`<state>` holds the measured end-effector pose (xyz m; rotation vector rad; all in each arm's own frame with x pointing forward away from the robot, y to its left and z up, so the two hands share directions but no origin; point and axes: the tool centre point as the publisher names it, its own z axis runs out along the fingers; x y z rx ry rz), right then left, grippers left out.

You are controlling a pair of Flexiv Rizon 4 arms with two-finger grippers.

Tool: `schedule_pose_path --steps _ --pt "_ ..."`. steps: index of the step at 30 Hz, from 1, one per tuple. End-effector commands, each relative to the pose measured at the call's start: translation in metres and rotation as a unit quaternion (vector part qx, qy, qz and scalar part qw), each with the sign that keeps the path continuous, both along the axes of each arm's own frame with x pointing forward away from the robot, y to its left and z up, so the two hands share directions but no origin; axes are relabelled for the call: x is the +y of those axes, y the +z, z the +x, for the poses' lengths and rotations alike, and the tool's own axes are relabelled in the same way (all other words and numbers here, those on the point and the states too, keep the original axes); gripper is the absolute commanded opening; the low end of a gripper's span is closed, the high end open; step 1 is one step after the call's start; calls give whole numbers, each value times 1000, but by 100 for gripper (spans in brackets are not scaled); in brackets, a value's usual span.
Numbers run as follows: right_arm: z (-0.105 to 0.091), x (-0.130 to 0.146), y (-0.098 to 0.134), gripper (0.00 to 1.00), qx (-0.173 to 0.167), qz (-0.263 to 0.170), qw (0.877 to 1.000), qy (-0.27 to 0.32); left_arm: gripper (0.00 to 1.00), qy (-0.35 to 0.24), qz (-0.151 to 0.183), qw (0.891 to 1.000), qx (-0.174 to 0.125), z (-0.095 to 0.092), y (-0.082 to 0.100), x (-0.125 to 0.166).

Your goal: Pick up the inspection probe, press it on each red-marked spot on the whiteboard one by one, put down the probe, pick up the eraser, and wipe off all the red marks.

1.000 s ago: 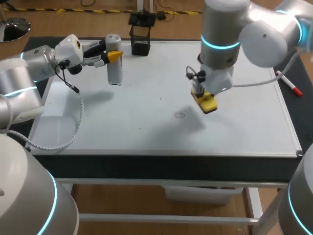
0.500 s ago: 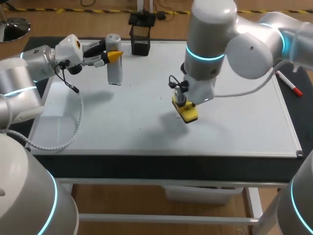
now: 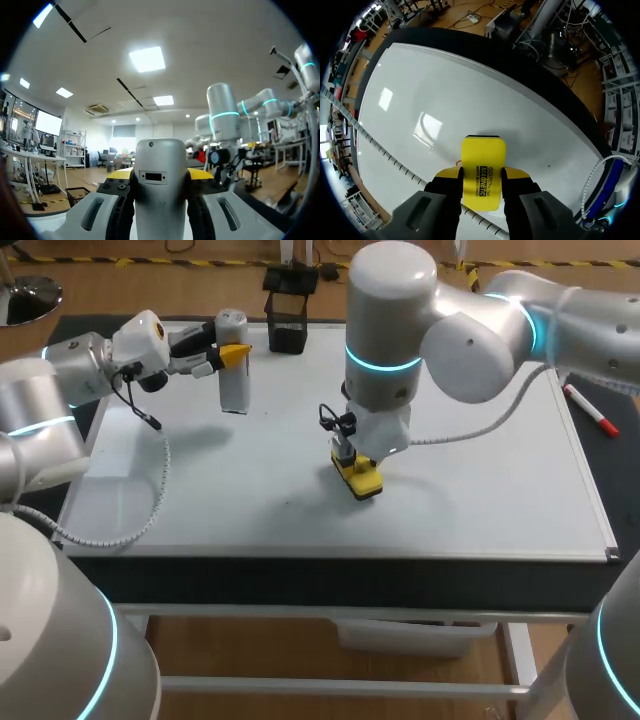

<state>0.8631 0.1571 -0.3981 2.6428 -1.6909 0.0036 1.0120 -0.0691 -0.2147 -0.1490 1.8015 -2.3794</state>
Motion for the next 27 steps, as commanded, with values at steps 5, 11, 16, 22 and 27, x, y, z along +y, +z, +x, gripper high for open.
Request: schedule_pose_path --steps 5,11,16,22,27 --pt "10 0 -14 0 9 -3 1000 1 0 1 -2 1000 -1 0 0 -1" --pt "12 -7 -17 0 11 -5 1000 -10 0 1 -2 1000 -1 0 0 -1" --pt "17 -21 -17 0 6 -9 1000 -27 0 1 -2 1000 -1 0 0 -1" --pt "24 -41 -19 0 5 -16 999 -42 0 1 -2 1000 -1 0 0 -1" --pt "27 -57 -22 0 5 -24 998 -56 0 1 -2 1000 -1 0 0 -1"
